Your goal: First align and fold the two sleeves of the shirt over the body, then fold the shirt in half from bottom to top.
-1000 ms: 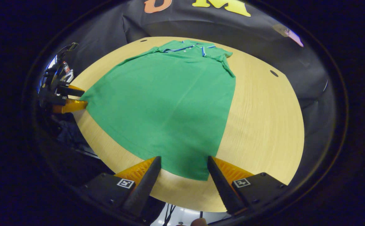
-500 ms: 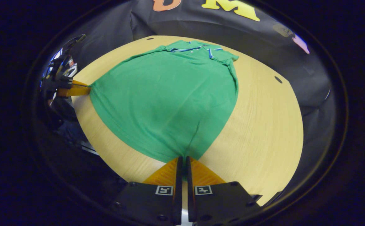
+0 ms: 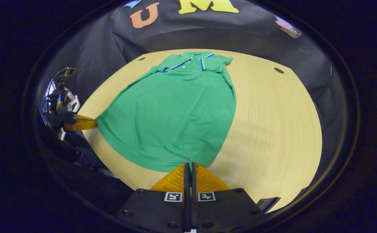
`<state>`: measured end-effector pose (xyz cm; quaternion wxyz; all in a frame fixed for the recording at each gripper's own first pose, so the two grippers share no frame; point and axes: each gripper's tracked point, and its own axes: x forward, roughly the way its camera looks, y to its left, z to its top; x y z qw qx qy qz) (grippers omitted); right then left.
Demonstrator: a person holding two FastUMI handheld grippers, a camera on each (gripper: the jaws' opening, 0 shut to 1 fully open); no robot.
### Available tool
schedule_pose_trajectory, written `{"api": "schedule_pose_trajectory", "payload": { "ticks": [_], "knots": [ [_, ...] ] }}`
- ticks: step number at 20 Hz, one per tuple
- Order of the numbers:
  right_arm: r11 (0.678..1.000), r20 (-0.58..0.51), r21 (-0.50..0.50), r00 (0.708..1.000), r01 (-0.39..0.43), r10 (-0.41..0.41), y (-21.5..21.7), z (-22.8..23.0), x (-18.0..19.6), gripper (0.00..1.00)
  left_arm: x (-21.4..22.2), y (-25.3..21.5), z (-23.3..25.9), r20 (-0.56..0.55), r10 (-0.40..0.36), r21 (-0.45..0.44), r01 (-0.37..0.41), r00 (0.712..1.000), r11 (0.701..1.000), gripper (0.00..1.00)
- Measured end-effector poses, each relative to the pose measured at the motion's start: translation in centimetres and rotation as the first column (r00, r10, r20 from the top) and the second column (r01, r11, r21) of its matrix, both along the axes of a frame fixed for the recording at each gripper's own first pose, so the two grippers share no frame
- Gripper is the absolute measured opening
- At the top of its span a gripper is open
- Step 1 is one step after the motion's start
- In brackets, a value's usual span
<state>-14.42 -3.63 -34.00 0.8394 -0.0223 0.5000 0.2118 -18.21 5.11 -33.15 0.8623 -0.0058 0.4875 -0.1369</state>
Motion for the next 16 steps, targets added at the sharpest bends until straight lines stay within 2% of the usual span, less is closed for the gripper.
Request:
{"api": "schedule_pose_trajectory", "payload": {
  "ticks": [6, 7, 15, 16],
  "knots": [
    [0.996, 0.058, 0.074, 0.996, 0.059, -0.063, 0.0, 3.9, 4.9, 0.03, 6.3, -0.7, 4.6, 0.128, 0.032, -0.067, -0.023, 0.991, 0.997, 0.03],
    [0.993, 0.063, 0.092, 0.995, 0.076, -0.082, -0.2, 4.6, 5.8, 0.00, 7.4, -0.8, 5.2, 0.148, 0.030, -0.069, -0.020, 0.989, 0.997, 0.03],
    [0.966, 0.155, 0.216, 0.972, 0.143, -0.179, -0.2, 10.2, 15.4, 0.00, 16.0, -1.8, 10.4, 0.269, 0.053, -0.139, -0.015, 0.962, 0.990, 0.03],
    [0.964, 0.164, 0.224, 0.969, 0.146, -0.185, -0.3, 10.8, 16.6, 0.02, 17.0, -1.8, 10.9, 0.280, 0.057, -0.148, -0.016, 0.958, 0.989, 0.03]
  ]
}}
